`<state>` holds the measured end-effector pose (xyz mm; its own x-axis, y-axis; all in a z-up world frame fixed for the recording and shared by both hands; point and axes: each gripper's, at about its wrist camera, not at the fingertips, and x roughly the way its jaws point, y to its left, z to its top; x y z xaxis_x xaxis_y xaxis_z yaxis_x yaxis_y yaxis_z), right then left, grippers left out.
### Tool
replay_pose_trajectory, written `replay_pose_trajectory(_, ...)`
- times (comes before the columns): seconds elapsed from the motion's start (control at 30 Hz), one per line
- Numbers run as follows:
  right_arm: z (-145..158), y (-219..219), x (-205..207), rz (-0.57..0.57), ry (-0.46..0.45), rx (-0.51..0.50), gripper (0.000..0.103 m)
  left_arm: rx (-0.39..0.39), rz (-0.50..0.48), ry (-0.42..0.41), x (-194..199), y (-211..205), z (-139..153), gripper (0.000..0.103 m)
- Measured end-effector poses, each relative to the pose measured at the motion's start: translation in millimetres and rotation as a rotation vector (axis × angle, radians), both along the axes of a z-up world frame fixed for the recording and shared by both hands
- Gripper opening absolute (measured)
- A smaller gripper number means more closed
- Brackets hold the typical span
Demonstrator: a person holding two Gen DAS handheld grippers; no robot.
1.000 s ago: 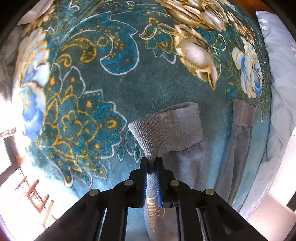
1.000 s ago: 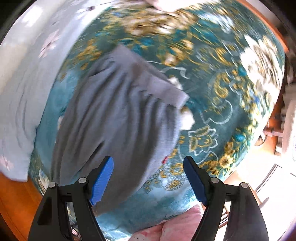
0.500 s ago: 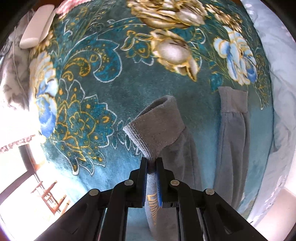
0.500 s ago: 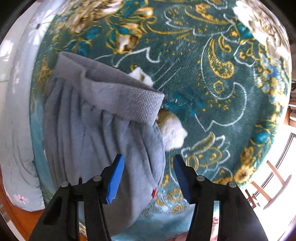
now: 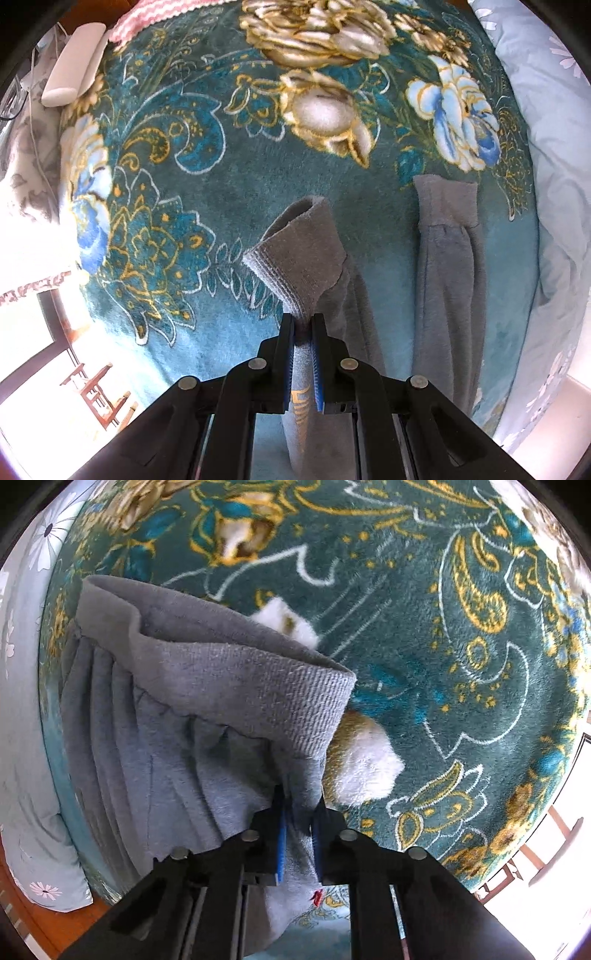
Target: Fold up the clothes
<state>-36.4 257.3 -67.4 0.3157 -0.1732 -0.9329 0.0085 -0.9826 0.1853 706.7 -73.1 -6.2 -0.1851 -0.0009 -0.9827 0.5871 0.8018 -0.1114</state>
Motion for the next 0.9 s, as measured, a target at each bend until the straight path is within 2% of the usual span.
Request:
replay_pose_trajectory(0.17,39,6,-4,-0.072,0.007,-0.082,0.009,-0.012,0.054,0.021,9,-13,20,0.009)
replay_pose_trajectory(0.27,65,-1,-18,-0.104,0.012,-0.111,0.009,0.006,0.086,0.054,6,-37,23,0.009)
replay_pose_trajectory(0.33,75,-19,-28,-0.084,0.017,-0.116,0.009,0.033,0.095,0.075,0,-64,18,0.009)
replay_pose_trajectory(0.47,84,-68,-42,-0.049,-0.010,-0.131,0.009,0.088,0.032,0.064,-21,-116,2,0.009)
replay_pose_trajectory(0.63,87,-129,-50,0.005,-0.011,-0.128,0.009,0.096,0.048,0.085,-38,-167,-15,0.009)
replay_pose_trajectory(0.8,86,-148,-59,-0.006,-0.002,-0.084,0.009,0.091,-0.005,0.101,-53,-207,-27,0.009)
replay_pose_trajectory(0.9,74,-153,-68,-0.060,0.003,-0.063,0.009,0.082,-0.032,0.126,-59,-223,-37,0.009)
